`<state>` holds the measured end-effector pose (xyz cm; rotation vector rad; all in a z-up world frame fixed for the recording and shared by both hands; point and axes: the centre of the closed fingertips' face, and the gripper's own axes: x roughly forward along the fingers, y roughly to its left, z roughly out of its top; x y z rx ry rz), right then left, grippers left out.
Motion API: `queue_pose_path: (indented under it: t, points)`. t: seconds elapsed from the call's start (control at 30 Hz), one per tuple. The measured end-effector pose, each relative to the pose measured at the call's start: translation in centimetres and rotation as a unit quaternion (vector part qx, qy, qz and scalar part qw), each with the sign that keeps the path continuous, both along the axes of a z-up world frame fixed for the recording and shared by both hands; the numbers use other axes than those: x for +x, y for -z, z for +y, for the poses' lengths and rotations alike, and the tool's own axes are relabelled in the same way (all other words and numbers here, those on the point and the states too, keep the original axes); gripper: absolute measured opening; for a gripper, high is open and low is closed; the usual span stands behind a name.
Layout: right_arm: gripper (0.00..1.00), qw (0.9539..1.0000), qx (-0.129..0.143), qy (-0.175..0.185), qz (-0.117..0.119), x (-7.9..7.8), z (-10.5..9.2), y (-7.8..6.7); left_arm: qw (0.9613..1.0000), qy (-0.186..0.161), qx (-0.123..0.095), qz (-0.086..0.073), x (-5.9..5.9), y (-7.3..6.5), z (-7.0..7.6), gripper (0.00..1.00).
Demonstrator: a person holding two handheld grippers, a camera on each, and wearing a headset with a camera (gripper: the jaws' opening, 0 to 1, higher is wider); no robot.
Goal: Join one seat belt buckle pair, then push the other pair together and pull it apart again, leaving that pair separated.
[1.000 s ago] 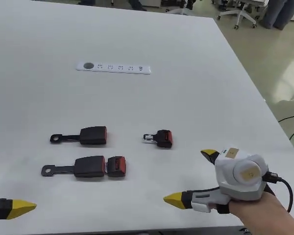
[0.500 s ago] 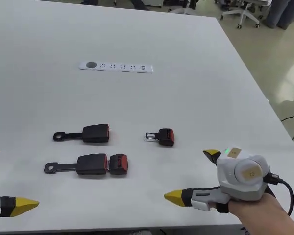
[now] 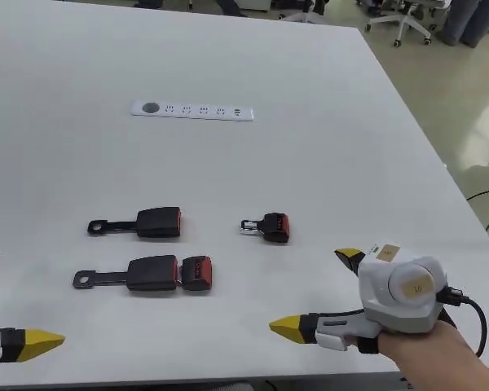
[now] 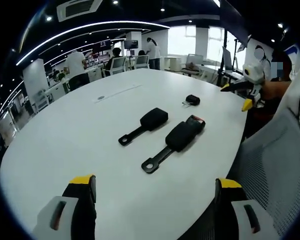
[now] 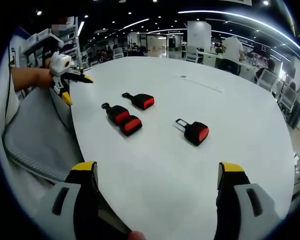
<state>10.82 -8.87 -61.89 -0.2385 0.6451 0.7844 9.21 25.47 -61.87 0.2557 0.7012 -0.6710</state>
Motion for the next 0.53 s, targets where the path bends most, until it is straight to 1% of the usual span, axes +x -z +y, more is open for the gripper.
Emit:
queue_pose_path:
  t: [0.3,0.53]
  points:
    - [1.00,1.0000,0.003,0.001,-0.001,0.20,0.37,-0.19,1.0000,0.000,0.001,0.000,0.21,0.34,0.45,1.00]
    - [1.00,1.0000,0.001,-0.002,0.001,0.08,0.68,-0.07,1.0000,-0.001,-0.002,0.000,0.30,0.38,0.32,1.00]
